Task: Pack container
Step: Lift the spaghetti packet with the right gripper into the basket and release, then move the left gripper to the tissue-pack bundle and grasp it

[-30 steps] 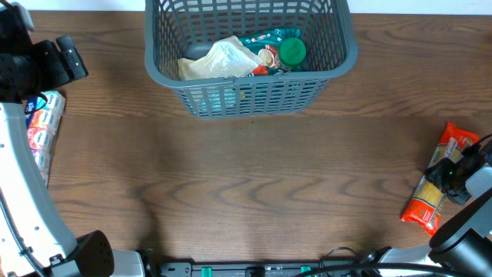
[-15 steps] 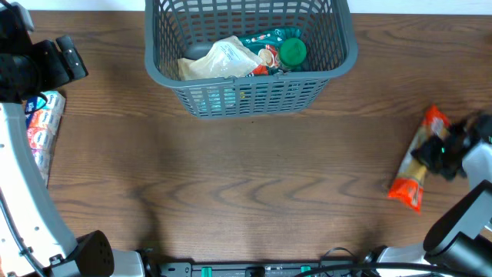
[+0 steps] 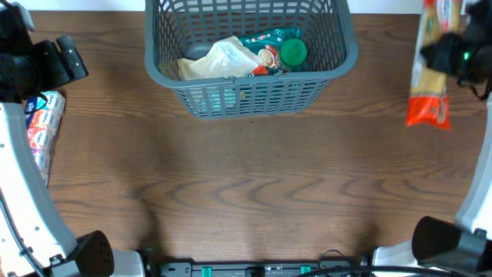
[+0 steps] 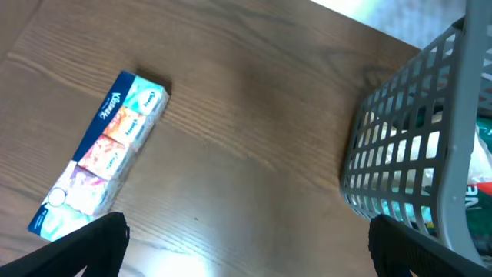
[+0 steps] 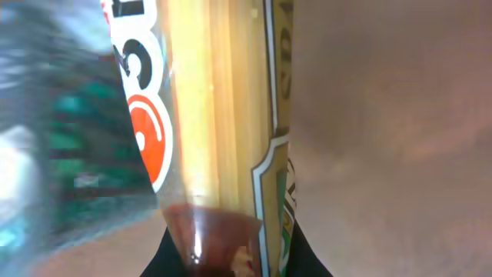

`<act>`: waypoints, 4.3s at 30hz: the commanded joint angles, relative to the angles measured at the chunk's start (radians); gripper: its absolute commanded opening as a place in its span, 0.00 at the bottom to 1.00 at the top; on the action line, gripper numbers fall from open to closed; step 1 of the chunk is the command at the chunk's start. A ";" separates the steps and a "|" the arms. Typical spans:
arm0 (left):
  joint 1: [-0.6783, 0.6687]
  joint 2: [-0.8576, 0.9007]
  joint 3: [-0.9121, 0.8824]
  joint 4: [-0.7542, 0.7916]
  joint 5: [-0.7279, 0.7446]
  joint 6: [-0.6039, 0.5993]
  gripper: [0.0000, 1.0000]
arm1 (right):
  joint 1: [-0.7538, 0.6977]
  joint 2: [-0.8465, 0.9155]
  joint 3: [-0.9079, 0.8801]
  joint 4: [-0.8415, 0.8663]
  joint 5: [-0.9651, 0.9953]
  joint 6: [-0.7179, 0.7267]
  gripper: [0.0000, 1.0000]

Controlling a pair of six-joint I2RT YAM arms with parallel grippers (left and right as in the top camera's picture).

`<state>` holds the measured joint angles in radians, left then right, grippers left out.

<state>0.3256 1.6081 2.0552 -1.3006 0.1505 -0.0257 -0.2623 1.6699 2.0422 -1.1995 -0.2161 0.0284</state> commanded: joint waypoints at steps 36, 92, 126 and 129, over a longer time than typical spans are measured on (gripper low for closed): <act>-0.129 -0.001 0.001 0.024 -0.005 0.070 0.99 | 0.689 0.503 0.212 0.257 -0.055 -1.027 0.01; 0.290 0.442 0.002 0.003 -0.109 0.740 0.99 | 0.184 0.001 0.217 0.200 0.089 -0.254 0.99; 0.409 0.824 -0.006 0.106 -0.105 0.731 0.61 | 0.184 0.001 0.217 0.230 0.096 -0.242 0.98; 0.409 0.824 -0.006 0.105 -0.105 0.702 0.44 | 0.184 0.001 0.217 0.231 0.096 -0.242 0.99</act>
<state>0.7322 2.4180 2.0533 -1.1965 0.0299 0.7002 -0.0711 1.6680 2.2604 -0.9707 -0.1299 -0.2287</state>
